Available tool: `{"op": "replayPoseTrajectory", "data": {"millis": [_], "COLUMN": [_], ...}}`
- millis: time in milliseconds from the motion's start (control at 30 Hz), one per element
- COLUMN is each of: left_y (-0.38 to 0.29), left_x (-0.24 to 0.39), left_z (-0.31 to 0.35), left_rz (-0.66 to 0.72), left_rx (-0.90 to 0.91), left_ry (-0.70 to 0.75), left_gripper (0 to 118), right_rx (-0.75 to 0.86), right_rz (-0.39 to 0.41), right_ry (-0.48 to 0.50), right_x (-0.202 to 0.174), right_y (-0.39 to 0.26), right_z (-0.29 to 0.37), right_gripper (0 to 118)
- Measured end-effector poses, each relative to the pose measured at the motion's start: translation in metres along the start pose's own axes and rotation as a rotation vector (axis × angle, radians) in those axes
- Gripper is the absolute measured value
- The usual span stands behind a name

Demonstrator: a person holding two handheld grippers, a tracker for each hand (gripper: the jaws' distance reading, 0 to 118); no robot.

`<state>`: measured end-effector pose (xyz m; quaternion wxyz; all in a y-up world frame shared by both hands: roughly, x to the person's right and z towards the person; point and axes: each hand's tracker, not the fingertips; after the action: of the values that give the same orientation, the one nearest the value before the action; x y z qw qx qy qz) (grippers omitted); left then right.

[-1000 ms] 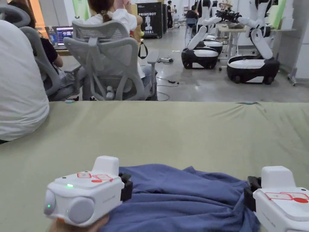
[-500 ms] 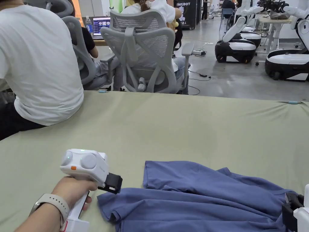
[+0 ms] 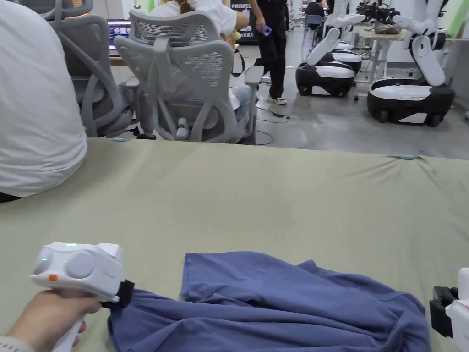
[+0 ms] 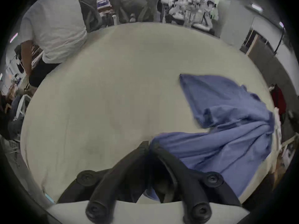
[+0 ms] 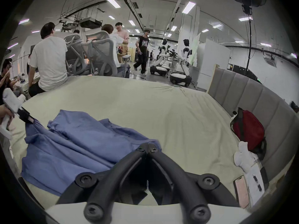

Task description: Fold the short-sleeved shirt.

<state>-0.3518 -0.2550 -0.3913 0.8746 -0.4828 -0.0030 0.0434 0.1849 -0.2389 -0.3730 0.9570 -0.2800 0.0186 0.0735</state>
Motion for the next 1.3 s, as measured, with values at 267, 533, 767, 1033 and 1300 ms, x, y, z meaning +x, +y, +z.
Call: {"op": "replayPoseTrajectory", "data": {"millis": [267,533,767,1033,1300], "left_y": [-0.002,-0.001,-0.001,0.037,0.104], "left_x": [0.020,0.013,0.020,0.022,0.027], "left_z": [0.038,0.018,0.007,0.061,0.141], "left_rz": [-0.070,-0.059,-0.106,-0.164,-0.255], "left_rx": [0.124,0.099,0.074,0.270,0.487], "left_ry": [-0.017,-0.013,0.021,0.120,0.284], "left_gripper": [0,0,0,0,0], "right_rx": [-0.183,-0.336,-0.498,-0.173,0.179], "right_rz": [-0.043,-0.091,-0.011,-0.102,0.044], "right_ry": [0.038,0.109,0.135,0.165,0.017], "right_x": [0.050,0.035,0.014,0.042,0.056], "right_y": [0.021,0.006,-0.010,0.081,0.195], "right_z": [-0.090,-0.171,-0.162,-0.056,0.053], "right_gripper": [0,116,7,7,7]}}
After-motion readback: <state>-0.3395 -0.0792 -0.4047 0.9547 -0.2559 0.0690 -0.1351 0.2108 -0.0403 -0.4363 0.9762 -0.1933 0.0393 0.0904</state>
